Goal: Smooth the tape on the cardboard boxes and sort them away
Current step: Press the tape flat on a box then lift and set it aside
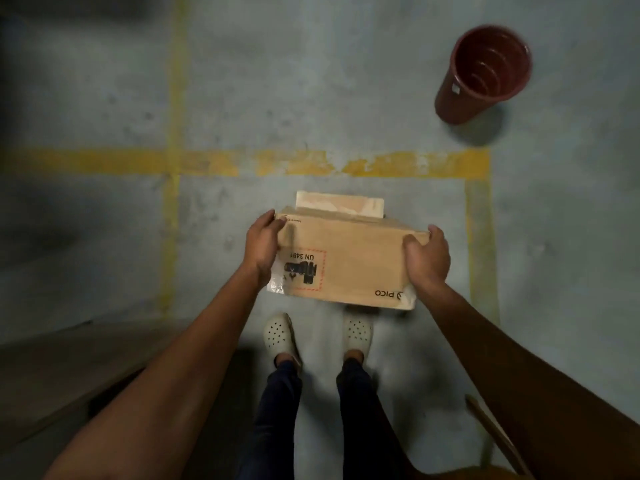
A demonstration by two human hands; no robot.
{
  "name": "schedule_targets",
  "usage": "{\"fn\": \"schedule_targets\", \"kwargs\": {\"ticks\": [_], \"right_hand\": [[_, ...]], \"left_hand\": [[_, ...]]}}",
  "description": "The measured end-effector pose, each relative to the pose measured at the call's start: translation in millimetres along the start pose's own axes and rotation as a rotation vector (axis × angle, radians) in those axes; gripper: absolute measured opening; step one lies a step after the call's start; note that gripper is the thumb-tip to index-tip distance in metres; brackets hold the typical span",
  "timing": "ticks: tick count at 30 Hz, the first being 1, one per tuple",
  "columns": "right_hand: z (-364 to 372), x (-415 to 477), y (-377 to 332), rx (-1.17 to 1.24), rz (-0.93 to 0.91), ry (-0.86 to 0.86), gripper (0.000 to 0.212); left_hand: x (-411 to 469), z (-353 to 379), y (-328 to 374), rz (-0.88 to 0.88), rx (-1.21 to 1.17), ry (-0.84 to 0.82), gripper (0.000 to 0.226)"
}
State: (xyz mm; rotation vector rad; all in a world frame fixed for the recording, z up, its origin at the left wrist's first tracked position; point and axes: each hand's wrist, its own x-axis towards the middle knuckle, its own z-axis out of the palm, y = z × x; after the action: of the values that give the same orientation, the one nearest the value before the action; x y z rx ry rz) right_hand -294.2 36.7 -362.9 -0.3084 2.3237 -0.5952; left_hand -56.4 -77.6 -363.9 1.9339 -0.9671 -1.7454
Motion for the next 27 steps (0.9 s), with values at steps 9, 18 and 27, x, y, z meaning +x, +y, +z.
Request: {"fn": "schedule_targets", "kwargs": {"ticks": [9,18,27], "right_hand": [[-78.2,-112.9,-52.7,0.127,-0.078,0.112,0.058],[-134.1,-197.0,-119.6,0.201,-0.347,0.031,0.052],[-120.1,-302.5,-165.7,0.178,-0.622,-0.189,0.045]], "left_hand": [[-153.9,-31.5,47.1,0.054,-0.080,0.094,0.021],[-280.1,-71.4,74.0,0.137,-0.239,0.333,0.018],[-383.6,-144.6,65.3,0.262,-0.456,0.712,0.016]]}}
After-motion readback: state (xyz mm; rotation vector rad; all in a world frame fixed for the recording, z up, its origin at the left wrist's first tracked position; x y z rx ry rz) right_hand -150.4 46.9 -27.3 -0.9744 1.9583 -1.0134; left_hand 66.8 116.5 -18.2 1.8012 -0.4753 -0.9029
